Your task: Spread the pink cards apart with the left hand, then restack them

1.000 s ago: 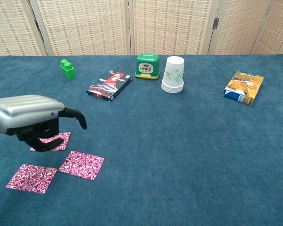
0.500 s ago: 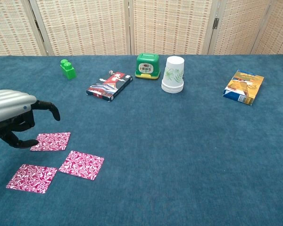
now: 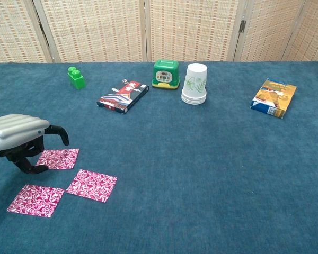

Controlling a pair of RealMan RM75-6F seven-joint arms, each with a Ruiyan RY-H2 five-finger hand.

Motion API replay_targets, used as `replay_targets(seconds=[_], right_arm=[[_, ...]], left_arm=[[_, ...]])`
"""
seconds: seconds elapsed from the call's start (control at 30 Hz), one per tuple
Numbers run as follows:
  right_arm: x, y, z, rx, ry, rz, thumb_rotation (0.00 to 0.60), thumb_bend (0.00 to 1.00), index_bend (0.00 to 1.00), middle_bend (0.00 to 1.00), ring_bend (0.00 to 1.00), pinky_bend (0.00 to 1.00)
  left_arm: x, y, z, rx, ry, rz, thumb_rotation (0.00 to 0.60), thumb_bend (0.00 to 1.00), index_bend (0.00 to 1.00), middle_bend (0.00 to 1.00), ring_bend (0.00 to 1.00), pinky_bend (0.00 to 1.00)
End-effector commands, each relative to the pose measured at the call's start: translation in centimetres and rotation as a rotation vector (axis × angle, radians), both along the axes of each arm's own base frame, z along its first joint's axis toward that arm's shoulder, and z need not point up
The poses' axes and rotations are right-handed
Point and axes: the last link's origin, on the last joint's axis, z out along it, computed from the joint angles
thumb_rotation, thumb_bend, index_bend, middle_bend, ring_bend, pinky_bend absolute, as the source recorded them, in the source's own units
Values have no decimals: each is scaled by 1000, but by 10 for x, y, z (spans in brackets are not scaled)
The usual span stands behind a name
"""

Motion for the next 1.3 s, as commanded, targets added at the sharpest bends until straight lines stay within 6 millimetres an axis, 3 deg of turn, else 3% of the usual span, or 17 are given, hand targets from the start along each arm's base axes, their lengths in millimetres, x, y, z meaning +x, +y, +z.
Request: replay_targets(seconds=[0.03, 0.87, 1.3], right_arm=[[0, -1, -1, 3, 0, 1, 600, 220, 123, 226, 204, 185], [-2, 0, 1, -2, -3, -3, 600, 220, 123, 226, 204, 185], [-2, 1, 2, -5, -4, -3, 600, 221, 123, 226, 204, 185]], left_arm=[[-3, 0, -1, 2, 5, 12, 600, 331, 296, 971, 908, 1000], [-3, 3, -6, -1, 12, 53, 600, 331, 263, 971, 908, 1000], [-4, 3, -9, 10, 1, 53, 600, 332, 319, 971, 909, 1000]])
